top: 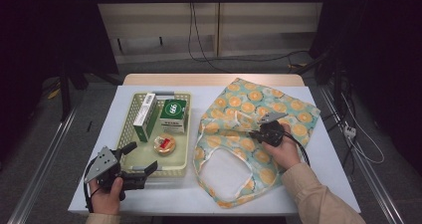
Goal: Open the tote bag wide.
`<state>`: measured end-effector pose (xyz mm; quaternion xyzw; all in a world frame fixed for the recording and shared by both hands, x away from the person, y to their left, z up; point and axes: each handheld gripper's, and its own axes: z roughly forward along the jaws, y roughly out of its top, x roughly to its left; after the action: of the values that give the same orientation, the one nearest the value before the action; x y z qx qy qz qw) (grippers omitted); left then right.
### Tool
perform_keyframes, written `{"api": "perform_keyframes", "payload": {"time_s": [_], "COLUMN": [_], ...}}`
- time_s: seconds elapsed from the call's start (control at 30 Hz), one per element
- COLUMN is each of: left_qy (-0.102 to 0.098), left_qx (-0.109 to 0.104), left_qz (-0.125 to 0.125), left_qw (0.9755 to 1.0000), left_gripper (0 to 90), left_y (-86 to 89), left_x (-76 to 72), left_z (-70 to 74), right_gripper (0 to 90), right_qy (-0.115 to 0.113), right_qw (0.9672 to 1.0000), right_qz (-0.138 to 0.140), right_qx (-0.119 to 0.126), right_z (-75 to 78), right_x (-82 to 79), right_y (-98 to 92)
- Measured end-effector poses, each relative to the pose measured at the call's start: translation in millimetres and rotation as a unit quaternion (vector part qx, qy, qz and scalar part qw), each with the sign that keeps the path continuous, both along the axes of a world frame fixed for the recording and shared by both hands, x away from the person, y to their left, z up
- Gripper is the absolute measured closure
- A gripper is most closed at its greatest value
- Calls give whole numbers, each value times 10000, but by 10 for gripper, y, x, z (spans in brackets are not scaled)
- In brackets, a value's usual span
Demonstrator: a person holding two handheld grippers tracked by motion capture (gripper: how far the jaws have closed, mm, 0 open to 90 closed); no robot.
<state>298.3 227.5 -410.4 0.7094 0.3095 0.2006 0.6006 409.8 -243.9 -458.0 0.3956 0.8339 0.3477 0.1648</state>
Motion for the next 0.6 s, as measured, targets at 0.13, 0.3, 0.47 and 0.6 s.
{"api": "perform_keyframes", "payload": {"time_s": [0.13,0.3,0.47,0.6], "left_qy": [-8,-5,-36,5], "left_qx": [-48,-51,-63,-140], "left_qz": [11,11,6,6], "left_qw": [10000,10000,10000,9999], "left_gripper": [24,24,24,24], "left_y": [-6,-5,-10,-7], "left_x": [-3,-2,-7,5], "left_z": [15,17,36,51], "right_gripper": [900,900,900,900], "right_qy": [116,102,-10,-60], "right_qw": [9999,9997,9994,9991], "right_qz": [-47,-47,-90,-116], "right_qx": [99,216,337,408], "right_z": [14,154,375,524], "right_x": [17,31,82,131], "right_y": [-15,-36,-88,-117]}}
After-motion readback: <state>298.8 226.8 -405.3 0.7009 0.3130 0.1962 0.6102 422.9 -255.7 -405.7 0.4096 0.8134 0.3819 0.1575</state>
